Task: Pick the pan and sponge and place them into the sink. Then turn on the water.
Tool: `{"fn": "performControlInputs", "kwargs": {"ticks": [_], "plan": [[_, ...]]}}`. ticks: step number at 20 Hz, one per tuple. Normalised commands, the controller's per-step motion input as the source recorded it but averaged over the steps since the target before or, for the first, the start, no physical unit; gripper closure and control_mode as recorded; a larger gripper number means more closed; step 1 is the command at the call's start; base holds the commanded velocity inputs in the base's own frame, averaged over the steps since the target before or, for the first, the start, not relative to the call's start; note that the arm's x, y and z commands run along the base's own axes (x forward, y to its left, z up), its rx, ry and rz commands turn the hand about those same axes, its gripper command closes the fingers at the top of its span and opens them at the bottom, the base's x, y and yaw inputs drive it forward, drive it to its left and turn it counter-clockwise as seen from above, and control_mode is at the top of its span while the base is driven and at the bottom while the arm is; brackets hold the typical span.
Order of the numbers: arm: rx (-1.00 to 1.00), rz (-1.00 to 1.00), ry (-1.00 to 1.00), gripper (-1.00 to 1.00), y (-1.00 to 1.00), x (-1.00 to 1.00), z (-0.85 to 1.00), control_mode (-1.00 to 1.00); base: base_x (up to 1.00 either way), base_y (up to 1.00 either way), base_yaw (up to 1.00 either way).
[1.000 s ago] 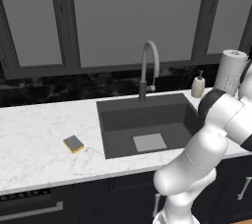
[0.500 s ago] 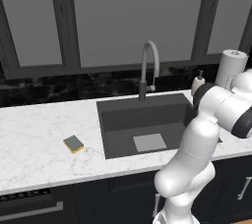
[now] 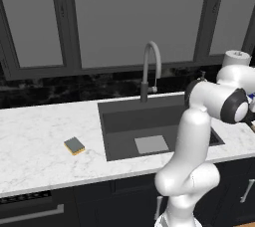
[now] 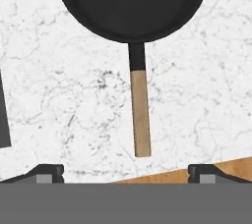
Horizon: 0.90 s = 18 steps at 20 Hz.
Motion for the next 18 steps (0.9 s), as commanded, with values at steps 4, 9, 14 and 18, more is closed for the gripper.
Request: {"fn": "performControlInputs", "kwargs": {"ticks": [4,9,14,18], "plan": [[0.01,0.00,-0.08,-1.00,0.00,0.04,-0.23,-1.00,0.00,0.00,0.00],[0.00,0.00,0.00,-1.00,-0.02,0.29,-0.34,-1.00,0.00,0.00,0.00],[0.00,0.00,0.05,-1.00,-0.05,0.46,-0.36,-1.00,0.00,0.00,0.00],[0.00,0.00,0.11,-1.00,-0.13,0.32,-0.35,-1.00,0.00,0.00,0.00]]}}
